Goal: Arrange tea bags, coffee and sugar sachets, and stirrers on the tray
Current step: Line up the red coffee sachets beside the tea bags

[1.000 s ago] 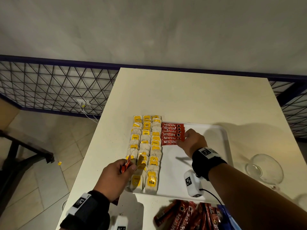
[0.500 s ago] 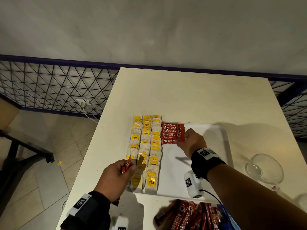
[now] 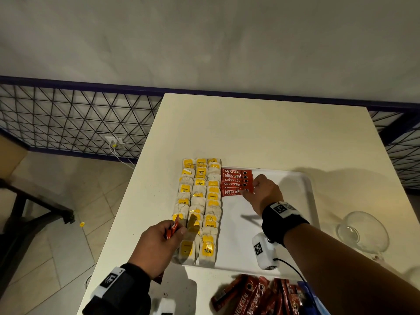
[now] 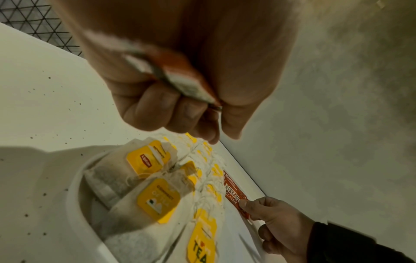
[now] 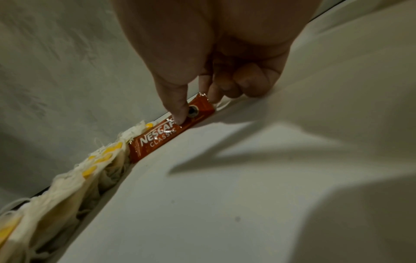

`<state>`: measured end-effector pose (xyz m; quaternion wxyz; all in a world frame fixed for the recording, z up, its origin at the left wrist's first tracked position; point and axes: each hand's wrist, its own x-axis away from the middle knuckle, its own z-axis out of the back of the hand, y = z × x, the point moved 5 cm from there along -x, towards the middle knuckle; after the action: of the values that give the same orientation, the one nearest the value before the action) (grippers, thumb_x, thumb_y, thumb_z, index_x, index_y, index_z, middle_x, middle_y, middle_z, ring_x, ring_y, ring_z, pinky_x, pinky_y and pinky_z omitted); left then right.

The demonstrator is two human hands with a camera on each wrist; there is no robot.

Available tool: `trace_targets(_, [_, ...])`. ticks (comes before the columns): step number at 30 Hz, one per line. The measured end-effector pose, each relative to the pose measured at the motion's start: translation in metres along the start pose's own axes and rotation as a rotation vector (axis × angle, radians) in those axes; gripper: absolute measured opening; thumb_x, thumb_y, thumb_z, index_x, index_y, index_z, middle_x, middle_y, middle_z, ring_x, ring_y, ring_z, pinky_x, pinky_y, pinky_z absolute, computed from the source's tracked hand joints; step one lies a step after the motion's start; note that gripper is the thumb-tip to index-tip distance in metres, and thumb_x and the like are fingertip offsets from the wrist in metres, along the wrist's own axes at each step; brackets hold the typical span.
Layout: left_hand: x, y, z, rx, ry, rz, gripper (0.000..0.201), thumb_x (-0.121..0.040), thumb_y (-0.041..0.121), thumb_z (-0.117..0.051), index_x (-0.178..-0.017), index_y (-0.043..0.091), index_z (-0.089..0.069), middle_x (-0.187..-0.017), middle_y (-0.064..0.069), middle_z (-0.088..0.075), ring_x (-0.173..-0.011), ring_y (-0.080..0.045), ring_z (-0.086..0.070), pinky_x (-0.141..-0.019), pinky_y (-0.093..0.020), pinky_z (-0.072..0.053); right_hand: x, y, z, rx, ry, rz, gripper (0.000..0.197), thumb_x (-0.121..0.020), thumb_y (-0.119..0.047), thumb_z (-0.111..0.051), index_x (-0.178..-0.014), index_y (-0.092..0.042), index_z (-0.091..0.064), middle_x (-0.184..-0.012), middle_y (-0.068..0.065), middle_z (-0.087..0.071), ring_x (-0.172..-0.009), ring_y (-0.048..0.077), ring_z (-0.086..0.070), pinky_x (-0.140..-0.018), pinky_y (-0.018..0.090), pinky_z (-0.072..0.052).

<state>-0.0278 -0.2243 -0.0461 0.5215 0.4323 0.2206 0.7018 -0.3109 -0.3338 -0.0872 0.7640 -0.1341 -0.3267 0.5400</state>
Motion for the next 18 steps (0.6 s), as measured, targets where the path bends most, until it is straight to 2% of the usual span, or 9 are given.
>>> trace_targets(5, [-0.0005, -0.0008, -0.0011, 0.004, -0.008, -0.005, 0.016, -0.091, 0.027, -0.064, -0.077, 0.022, -0.069, -0.064, -0.002, -0.063, -0.055, -0.007, -0.05, -0.06, -0.026, -0.042, 0.0028, 0.0049, -0.0013, -0.006, -0.006, -0.04, 0.042, -0.081, -0.04, -0.072, -0.107, -0.015, -0.051, -0.098, 0.0, -0.058, -0.086, 0.019, -0.054, -0.072, 0.028, -0.039])
trace_targets(10, [-0.0001, 0.0014, -0.0041, 0.022, -0.015, -0.02, 0.017, -0.091, 0.026, -0.064, -0.075, 0.02, -0.067, -0.055, 0.006, -0.057, -0.049, -0.004, -0.048, -0.051, -0.015, -0.038, 0.0051, 0.0058, -0.002, 0.015, -0.022, -0.054, 0.044, -0.08, -0.043, -0.072, -0.107, -0.015, -0.05, -0.097, 0.0, -0.057, -0.084, 0.018, -0.053, -0.071, 0.028, -0.039])
trace_targets(18, [0.0003, 0.0019, -0.0026, 0.018, -0.012, -0.013, 0.019, -0.091, 0.029, -0.064, -0.073, 0.021, -0.066, -0.055, 0.007, -0.056, -0.05, -0.004, -0.045, -0.055, -0.022, -0.039, 0.01, -0.0024, -0.0006, 0.046, -0.037, -0.048, 0.036, -0.085, -0.044, -0.067, -0.098, -0.02, -0.045, -0.093, -0.002, -0.054, -0.083, 0.017, -0.051, -0.071, 0.027, -0.039])
